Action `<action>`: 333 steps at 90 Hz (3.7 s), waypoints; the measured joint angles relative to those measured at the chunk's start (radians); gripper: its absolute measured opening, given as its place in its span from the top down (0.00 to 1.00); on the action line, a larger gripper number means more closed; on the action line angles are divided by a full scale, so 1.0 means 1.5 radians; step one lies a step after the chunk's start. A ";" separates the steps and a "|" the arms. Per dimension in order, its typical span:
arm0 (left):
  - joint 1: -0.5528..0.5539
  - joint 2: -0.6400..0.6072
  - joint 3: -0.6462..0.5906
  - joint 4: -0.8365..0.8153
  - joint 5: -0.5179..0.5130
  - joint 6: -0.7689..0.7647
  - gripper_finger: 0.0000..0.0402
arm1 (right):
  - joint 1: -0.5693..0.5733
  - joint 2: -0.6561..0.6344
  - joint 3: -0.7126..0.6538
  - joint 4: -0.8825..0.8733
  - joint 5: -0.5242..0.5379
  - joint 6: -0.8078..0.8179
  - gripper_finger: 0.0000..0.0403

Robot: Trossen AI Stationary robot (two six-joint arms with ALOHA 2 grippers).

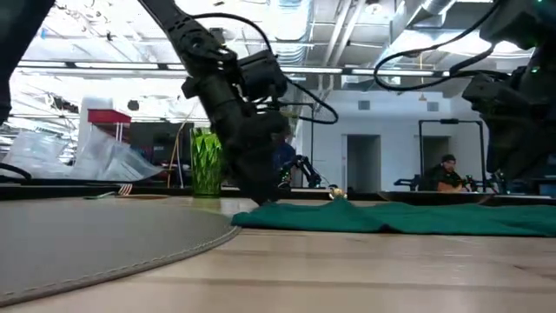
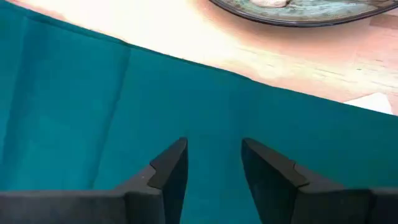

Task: Set table place
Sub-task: Fold the green napkin

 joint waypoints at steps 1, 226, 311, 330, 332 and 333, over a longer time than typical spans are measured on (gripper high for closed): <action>0.000 0.000 0.001 0.000 0.000 0.000 0.49 | 0.000 0.000 0.000 0.001 0.000 0.000 0.66; 0.023 -0.112 0.002 -0.297 -0.015 -0.065 1.00 | -0.107 0.143 -0.001 -0.020 -0.090 -0.091 0.72; 0.062 -0.205 0.004 -0.373 0.082 -0.113 1.00 | -0.137 0.147 -0.001 0.012 -0.108 -0.220 0.72; 0.062 -0.262 0.004 -0.254 0.096 -0.260 1.00 | -0.137 0.147 -0.001 0.008 -0.110 -0.270 0.72; 0.062 -0.262 0.004 -0.234 0.096 -0.270 1.00 | -0.137 0.147 -0.001 0.008 -0.110 -0.275 0.72; 0.062 -0.262 0.004 -0.224 0.096 -0.274 1.00 | -0.137 0.147 -0.001 0.007 -0.110 -0.277 0.72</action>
